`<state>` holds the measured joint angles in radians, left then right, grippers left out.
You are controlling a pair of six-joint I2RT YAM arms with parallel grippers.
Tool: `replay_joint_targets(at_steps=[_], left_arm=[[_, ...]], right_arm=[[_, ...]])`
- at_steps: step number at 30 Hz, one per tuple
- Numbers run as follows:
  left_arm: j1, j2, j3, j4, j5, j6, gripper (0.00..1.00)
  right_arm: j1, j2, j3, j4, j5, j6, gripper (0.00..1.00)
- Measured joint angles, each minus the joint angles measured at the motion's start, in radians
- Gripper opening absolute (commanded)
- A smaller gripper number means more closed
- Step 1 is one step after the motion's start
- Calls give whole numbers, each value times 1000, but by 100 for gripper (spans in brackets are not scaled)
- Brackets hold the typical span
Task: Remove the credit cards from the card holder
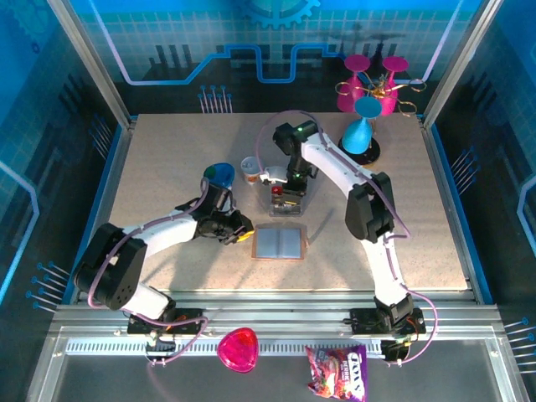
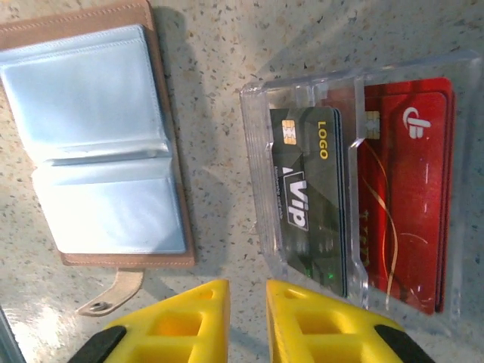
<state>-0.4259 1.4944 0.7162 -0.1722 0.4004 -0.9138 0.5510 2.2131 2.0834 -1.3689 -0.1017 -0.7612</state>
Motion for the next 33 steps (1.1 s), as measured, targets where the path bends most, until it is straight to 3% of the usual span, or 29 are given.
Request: replay_joint_targets(at_steps=[6, 16, 33], left_arm=[[0, 42, 0, 9, 10, 0, 20], [0, 72, 1, 24, 26, 0, 18], [-47, 109, 1, 44, 26, -3, 7]], right_arm=[[34, -172, -212, 170, -67, 150, 20], [89, -359, -536, 514, -156, 573, 21], [101, -486, -887, 915, -203, 1244, 10]])
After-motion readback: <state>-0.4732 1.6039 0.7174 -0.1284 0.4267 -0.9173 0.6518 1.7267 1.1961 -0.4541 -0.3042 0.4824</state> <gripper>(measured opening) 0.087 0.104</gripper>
